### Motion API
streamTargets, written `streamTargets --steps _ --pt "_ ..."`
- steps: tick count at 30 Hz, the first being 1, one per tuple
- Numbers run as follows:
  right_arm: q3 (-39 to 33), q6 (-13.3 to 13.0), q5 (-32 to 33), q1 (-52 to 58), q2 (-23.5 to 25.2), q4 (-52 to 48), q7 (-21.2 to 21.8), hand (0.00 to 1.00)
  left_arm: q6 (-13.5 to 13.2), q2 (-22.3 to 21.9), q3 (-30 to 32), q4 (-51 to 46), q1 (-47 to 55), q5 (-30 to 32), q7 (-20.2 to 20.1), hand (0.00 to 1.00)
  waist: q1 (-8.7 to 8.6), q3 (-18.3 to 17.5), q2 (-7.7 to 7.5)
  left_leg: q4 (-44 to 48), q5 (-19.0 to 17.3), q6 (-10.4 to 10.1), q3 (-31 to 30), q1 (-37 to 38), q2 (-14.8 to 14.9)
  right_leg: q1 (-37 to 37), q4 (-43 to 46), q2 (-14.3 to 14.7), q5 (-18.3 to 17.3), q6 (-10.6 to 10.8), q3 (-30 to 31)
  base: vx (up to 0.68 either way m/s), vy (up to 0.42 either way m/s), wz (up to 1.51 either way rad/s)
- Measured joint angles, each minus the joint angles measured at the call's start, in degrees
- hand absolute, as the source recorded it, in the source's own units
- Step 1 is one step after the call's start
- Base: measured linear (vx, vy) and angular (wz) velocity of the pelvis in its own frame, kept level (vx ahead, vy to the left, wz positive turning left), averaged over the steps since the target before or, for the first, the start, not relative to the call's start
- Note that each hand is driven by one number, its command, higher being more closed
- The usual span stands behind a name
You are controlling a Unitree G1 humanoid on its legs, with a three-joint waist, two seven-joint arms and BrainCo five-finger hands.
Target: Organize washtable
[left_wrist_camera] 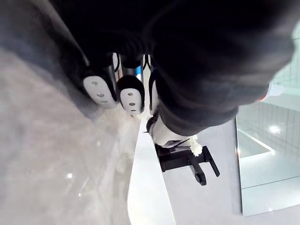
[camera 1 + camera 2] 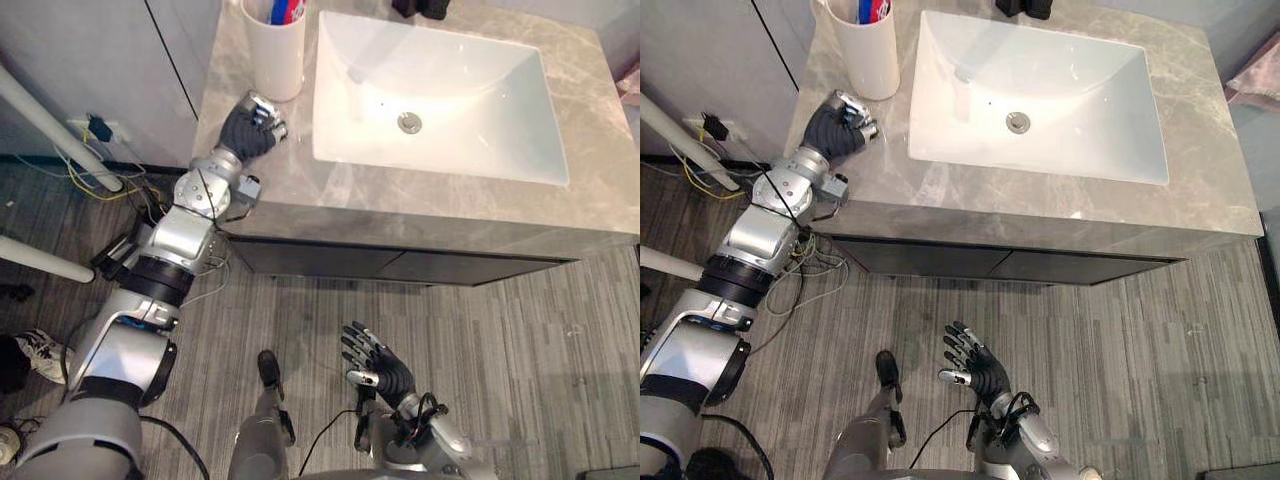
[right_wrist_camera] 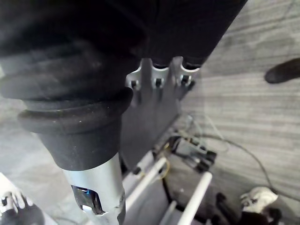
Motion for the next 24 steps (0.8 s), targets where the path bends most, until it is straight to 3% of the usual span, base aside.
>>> streamTargets --steps 9,16,24 --pt "-1.8 0.1 0.0 0.1 0.0 0.5 -0.1 0.00 0.0 -3.8 0.0 0.1 1.2 0.1 -0.9 1.00 -0.28 -1.0 0.56 0.0 0.0 0.0 0.1 0.2 0.1 -0.3 0.2 0.0 0.0 0.0 0.1 0.00 0.000 0.00" --pt "-1.8 0.1 0.0 0.1 0.0 0.5 -0.1 0.00 -0.3 -4.2 -0.1 3.0 -0.3 0.1 -0.9 1.00 -0.37 -1.1 0.44 0.0 0.0 0.0 0.3 0.3 0.1 -0.3 0.2 0.0 0.0 0.0 0.3 0.00 0.000 0.00" --pt "-1.8 0.1 -0.1 0.6 0.2 0.5 -0.2 0.00 -0.1 -0.8 -1.0 10.9 -7.5 -0.1 -0.5 1.00 -0.54 -1.3 0.13 -0.2 0.1 0.1 1.3 -0.7 0.3 -1.8 0.1 0.2 0.2 0.2 1.6 0.01 -0.001 -0.07"
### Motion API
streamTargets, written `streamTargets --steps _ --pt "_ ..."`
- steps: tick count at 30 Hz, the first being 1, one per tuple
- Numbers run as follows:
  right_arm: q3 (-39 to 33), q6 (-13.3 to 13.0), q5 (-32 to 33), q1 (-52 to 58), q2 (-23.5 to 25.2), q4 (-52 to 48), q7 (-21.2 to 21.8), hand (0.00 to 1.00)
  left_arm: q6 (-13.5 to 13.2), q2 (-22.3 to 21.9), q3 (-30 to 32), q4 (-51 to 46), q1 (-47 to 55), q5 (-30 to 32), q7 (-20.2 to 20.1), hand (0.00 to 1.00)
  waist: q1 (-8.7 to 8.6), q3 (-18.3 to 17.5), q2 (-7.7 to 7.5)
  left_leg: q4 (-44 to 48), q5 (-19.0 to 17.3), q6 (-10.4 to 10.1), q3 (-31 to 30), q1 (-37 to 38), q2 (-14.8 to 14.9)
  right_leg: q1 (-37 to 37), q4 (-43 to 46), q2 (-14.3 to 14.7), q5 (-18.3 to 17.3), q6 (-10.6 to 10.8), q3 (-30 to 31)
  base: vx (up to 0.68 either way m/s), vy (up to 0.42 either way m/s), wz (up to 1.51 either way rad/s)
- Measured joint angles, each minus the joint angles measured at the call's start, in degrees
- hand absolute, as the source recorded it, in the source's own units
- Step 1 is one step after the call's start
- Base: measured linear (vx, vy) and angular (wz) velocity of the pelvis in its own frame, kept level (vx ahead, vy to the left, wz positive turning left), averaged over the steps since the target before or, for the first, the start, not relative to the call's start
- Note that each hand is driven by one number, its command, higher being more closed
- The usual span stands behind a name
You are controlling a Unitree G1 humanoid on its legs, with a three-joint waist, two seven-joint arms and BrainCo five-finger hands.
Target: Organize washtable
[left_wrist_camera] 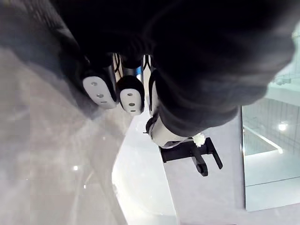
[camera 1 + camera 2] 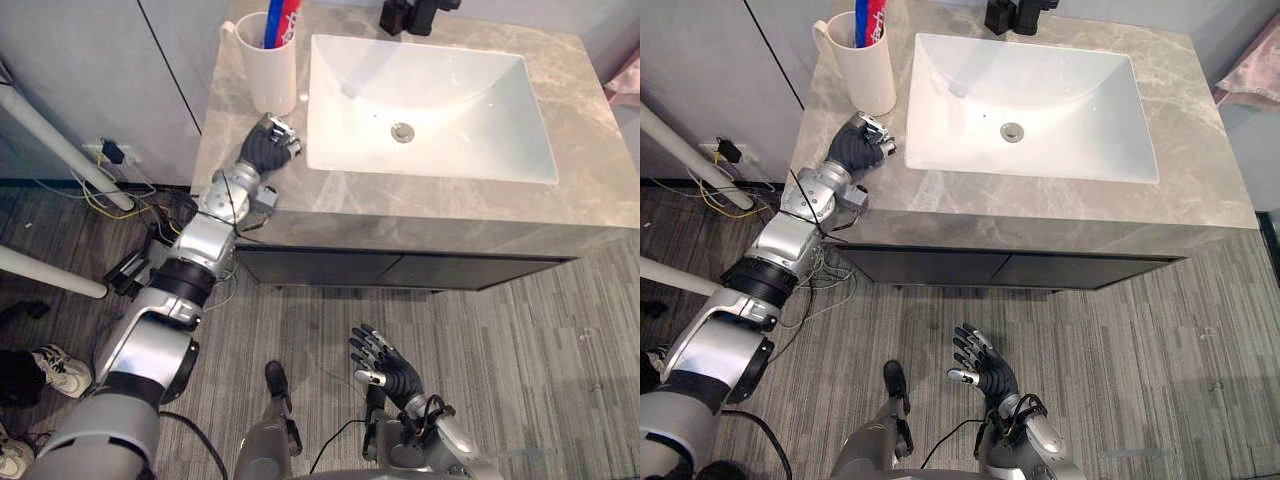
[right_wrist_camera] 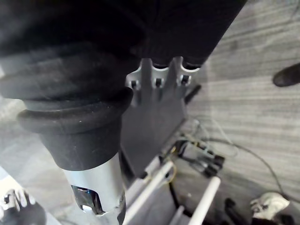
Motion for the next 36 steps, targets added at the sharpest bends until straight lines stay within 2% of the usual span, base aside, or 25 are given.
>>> streamTargets --steps 6,16,20,25,36 --pt "0.0 0.0 0.0 0.3 0.1 0.0 -0.1 0.00 0.5 2.9 0.0 2.2 -2.5 -0.5 0.8 1.00 -0.68 0.0 -0.30 0.2 0.1 0.2 0.2 -0.7 0.0 -0.6 -0.1 0.0 0.1 0.0 0.1 0.04 0.001 -0.01" --pt "0.0 -0.2 0.0 0.6 0.6 -0.1 -0.1 0.00 0.8 6.4 -1.7 4.5 -8.5 -2.1 1.0 1.00 -1.25 0.5 -2.31 0.3 0.1 0.2 -0.1 -2.2 0.0 -1.8 -0.5 0.1 0.4 -0.1 0.0 0.00 0.000 0.00" --pt "0.0 -0.3 0.0 0.6 0.6 -0.1 -0.1 0.00 0.8 6.7 -1.7 4.5 -9.1 -2.1 1.1 1.00 -1.22 1.0 -2.99 0.3 0.1 0.2 -0.1 -2.6 -0.1 -2.3 -0.4 0.1 0.4 -0.1 0.0 0.00 0.000 0.00" --pt "0.0 -0.5 0.0 0.6 0.6 -0.1 -0.1 0.00 0.8 7.3 -1.8 4.5 -12.7 -2.1 1.4 1.00 -1.24 3.6 -3.97 0.3 0.2 0.2 -0.1 -2.7 -0.1 -2.5 -0.2 0.0 0.4 -0.1 0.0 0.00 0.000 0.00" --pt "0.0 -0.7 0.1 1.1 1.1 -0.3 0.0 0.00 0.7 7.6 -1.8 4.5 -15.6 -2.1 3.4 1.00 -1.37 5.2 -4.33 0.3 0.2 0.3 0.0 -3.5 -0.1 -3.4 -0.2 0.1 0.3 -0.2 0.2 0.00 0.000 0.00"
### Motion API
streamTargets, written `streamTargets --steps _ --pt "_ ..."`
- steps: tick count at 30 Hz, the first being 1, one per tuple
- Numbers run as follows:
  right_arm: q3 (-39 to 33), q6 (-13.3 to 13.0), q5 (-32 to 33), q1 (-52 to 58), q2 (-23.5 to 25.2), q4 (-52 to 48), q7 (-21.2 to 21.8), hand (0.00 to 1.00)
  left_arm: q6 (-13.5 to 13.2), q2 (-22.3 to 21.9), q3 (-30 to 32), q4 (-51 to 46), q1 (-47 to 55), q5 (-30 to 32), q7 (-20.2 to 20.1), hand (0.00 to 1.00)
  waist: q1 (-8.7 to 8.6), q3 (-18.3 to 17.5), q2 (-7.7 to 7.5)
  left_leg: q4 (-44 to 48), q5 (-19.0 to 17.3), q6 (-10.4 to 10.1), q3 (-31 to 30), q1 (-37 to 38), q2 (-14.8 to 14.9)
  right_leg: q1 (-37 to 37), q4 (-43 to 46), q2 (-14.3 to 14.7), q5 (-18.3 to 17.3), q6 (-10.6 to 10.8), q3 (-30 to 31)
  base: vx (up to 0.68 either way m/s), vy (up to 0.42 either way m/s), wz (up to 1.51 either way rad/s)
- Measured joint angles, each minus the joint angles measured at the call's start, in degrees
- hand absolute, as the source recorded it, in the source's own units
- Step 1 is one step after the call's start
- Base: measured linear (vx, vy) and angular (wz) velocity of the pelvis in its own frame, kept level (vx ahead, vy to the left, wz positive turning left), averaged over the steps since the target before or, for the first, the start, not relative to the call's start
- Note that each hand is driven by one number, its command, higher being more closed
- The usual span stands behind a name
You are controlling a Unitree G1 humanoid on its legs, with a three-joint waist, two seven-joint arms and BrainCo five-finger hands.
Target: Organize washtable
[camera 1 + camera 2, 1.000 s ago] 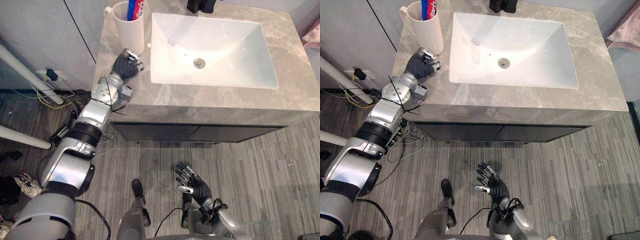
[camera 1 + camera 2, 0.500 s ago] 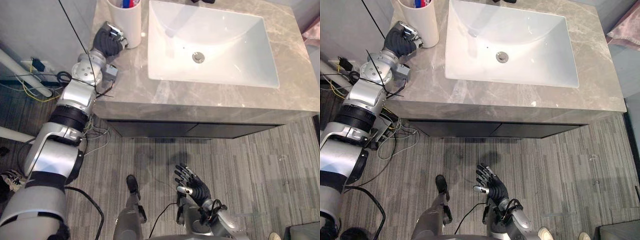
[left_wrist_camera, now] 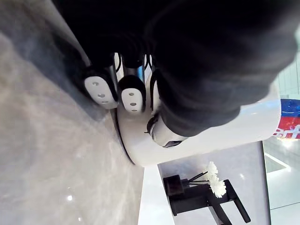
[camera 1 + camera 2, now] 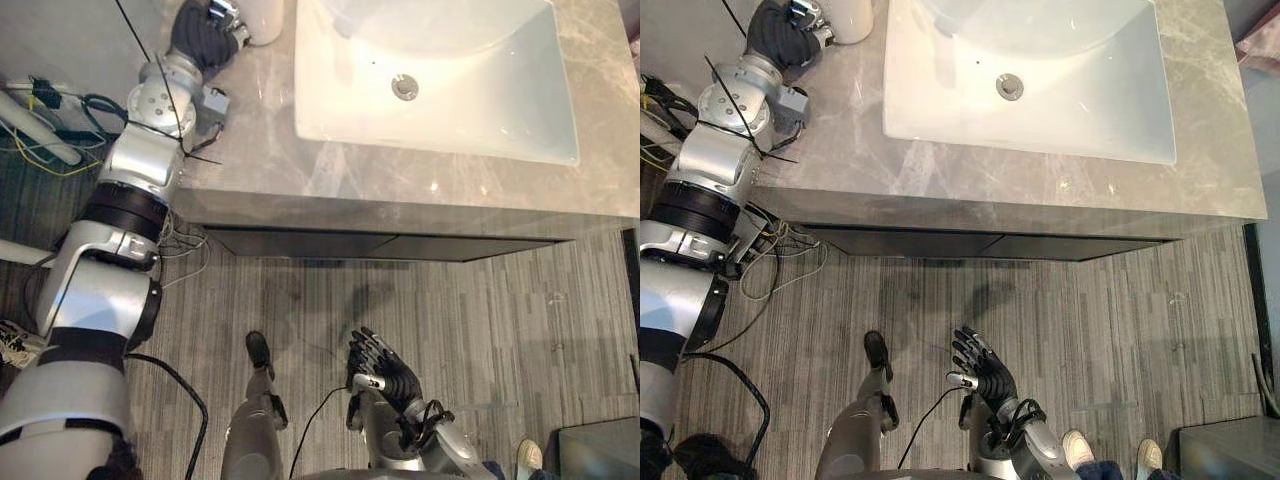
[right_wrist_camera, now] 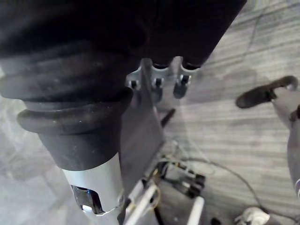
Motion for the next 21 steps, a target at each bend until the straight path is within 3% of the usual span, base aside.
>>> streamTargets --steps 15,21 --pt "0.8 -0.2 0.0 0.1 0.5 -0.5 -0.2 0.00 -0.4 -0.1 0.0 5.4 -9.6 0.0 4.0 1.00 -0.28 3.4 -1.26 0.0 0.0 0.0 1.3 -0.9 0.1 -2.1 0.6 -0.1 0.1 -0.1 1.4 0.01 0.002 -0.04" --pt "0.8 -0.7 0.0 0.1 1.2 -0.5 -1.1 0.00 -0.1 0.2 0.0 9.6 -14.6 -1.1 5.1 1.00 -1.43 4.2 -1.65 0.0 0.0 0.0 1.5 -1.8 0.1 -3.2 0.5 0.0 0.2 -0.2 1.8 0.00 0.000 -0.02"
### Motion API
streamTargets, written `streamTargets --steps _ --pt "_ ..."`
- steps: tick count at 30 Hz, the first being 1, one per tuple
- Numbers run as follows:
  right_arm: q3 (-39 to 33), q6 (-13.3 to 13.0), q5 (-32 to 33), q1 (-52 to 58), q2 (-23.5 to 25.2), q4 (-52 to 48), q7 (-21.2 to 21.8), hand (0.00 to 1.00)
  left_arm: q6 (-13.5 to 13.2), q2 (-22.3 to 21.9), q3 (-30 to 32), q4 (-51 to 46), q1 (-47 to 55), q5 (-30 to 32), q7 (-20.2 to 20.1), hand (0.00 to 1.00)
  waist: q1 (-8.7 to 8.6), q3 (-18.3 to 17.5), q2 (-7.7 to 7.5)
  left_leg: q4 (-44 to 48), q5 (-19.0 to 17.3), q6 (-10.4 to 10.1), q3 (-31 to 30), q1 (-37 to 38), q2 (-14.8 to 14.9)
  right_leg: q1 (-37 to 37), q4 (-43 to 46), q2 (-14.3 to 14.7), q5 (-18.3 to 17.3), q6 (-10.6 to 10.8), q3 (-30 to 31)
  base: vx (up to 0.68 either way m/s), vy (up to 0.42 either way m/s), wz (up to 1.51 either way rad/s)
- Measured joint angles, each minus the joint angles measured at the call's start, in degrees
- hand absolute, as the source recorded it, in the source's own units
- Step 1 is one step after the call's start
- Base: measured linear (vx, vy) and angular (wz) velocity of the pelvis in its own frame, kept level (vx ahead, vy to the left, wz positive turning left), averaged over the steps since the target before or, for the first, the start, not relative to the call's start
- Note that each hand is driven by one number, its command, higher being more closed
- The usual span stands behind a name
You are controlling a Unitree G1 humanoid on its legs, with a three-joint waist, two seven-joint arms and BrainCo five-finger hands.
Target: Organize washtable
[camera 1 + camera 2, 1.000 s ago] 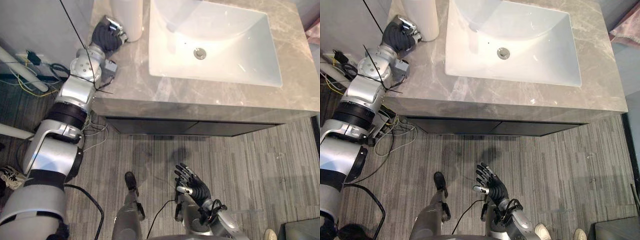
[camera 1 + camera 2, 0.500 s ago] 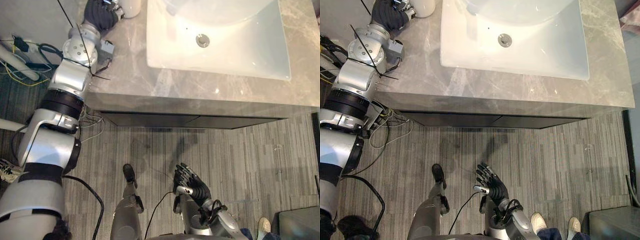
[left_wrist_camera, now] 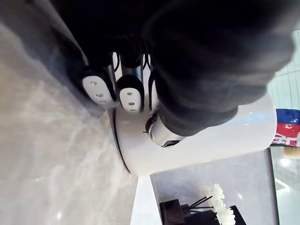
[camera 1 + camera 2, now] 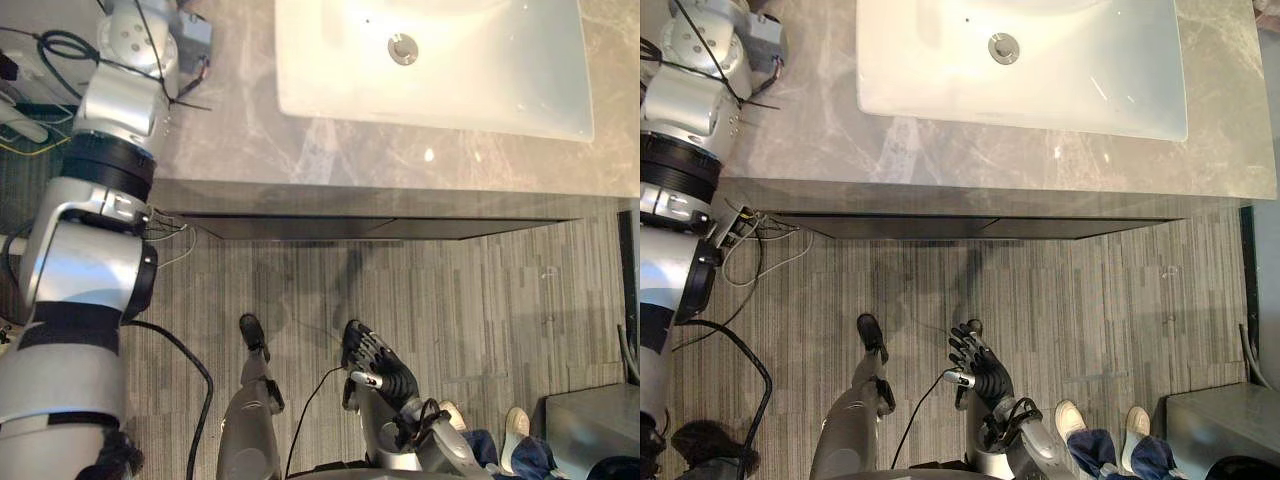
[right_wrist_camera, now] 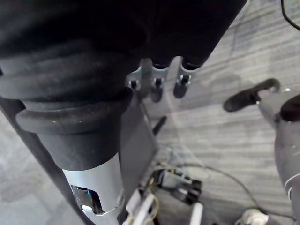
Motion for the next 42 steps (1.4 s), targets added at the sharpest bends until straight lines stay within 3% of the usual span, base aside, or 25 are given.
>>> streamTargets --steps 18,24,27,29,32,33,35,36,37,39,42 --pt "-1.3 -0.3 0.0 -0.1 -0.1 0.0 -0.1 0.00 0.3 0.6 0.5 6.7 -5.6 -1.1 1.2 1.00 -1.42 0.9 -0.73 0.0 0.0 0.0 0.0 -0.1 0.1 -0.2 0.0 0.1 0.1 -0.1 0.4 0.00 0.000 -0.01" --pt "-1.2 -0.6 0.0 -1.5 0.0 0.1 -1.2 0.00 0.3 0.9 0.9 4.8 -4.1 -1.5 1.3 1.00 -1.43 1.0 -0.83 0.0 0.0 0.0 0.0 0.6 0.1 0.5 0.0 0.1 0.2 -0.1 0.7 0.00 0.000 0.00" --pt "-1.9 -0.7 -0.1 -3.7 0.8 0.1 -1.3 0.00 -0.5 0.1 5.9 -11.6 10.3 -1.6 1.2 1.00 -1.01 0.7 -0.15 0.0 0.0 -0.1 -2.5 3.8 0.0 4.2 0.0 0.0 0.1 -0.1 -0.7 0.02 -0.007 0.08" --pt "-4.7 -0.8 -0.1 -3.8 1.5 0.1 -1.5 0.00 -1.6 -3.6 8.7 -22.8 23.2 -1.6 0.9 1.00 0.03 -0.2 1.85 0.0 -0.3 -0.3 -4.3 5.4 -0.2 6.5 0.1 -0.1 -0.4 -0.1 -2.2 0.05 0.007 0.34" --pt "-10.4 -0.9 -0.8 -3.9 1.5 0.9 -2.8 0.00 -3.6 -12.2 12.4 -40.0 46.8 -4.2 -1.7 1.00 2.63 -4.0 6.80 0.0 -0.7 -0.5 -8.0 6.7 -0.9 10.0 0.4 -0.6 -2.4 0.7 -5.6 0.05 0.021 0.55" --pt "-11.4 -0.8 -0.9 -4.0 1.6 1.1 -3.1 0.00 -3.7 -13.6 13.5 -42.6 51.5 -5.0 -2.1 1.00 3.05 -4.5 7.49 0.0 -0.7 -0.5 -8.5 7.4 -1.1 11.0 0.4 -0.6 -2.7 1.0 -6.5 0.05 0.005 0.57" --pt "-14.9 -0.8 -0.9 -3.9 1.7 1.7 -3.8 0.00 -4.7 -19.1 17.6 -52.6 72.5 -8.9 -5.1 1.00 4.49 -7.2 9.90 0.0 -1.1 -1.0 -10.4 10.2 -1.3 14.3 1.5 -0.9 -4.9 1.2 -8.8 0.02 -0.011 0.45" --pt "-15.9 -0.8 -0.9 -3.8 1.6 2.4 -3.8 0.00 -4.7 -20.3 18.2 -54.2 76.9 -9.6 -5.6 1.00 5.25 -8.5 10.34 -0.1 -1.2 -1.1 -10.7 10.4 -1.2 14.4 2.1 -0.9 -5.5 1.2 -9.1 0.01 -0.027 0.39" --pt "-17.2 -0.7 -0.9 -3.5 1.6 3.3 -3.8 0.00 -4.6 -22.3 19.1 -56.3 85.1 -10.3 -6.8 0.00 6.12 -10.6 11.16 -0.1 -1.4 -1.2 -11.7 11.1 -1.2 15.5 3.0 -0.9 -6.8 0.9 -10.2 0.01 -0.030 0.36" --pt "-18.9 -0.6 -0.9 -3.0 2.1 4.3 -3.7 0.00 -3.5 -26.4 21.7 -59.6 97.6 -10.2 -8.4 0.00 7.11 -12.9 11.72 -0.3 -1.6 -1.6 -13.1 12.6 -1.2 17.6 3.7 -1.0 -8.2 1.0 -12.0 -0.01 -0.034 0.41" --pt "-20.9 -0.5 -1.3 -0.1 3.2 4.7 -3.5 0.00 -3.2 -31.7 23.0 -62.1 107.9 -10.2 -10.3 0.00 8.19 -15.5 11.99 -0.4 -1.8 -2.0 -15.4 13.3 -1.4 19.9 3.7 -0.9 -8.8 1.1 -14.5 -0.03 -0.025 0.45"
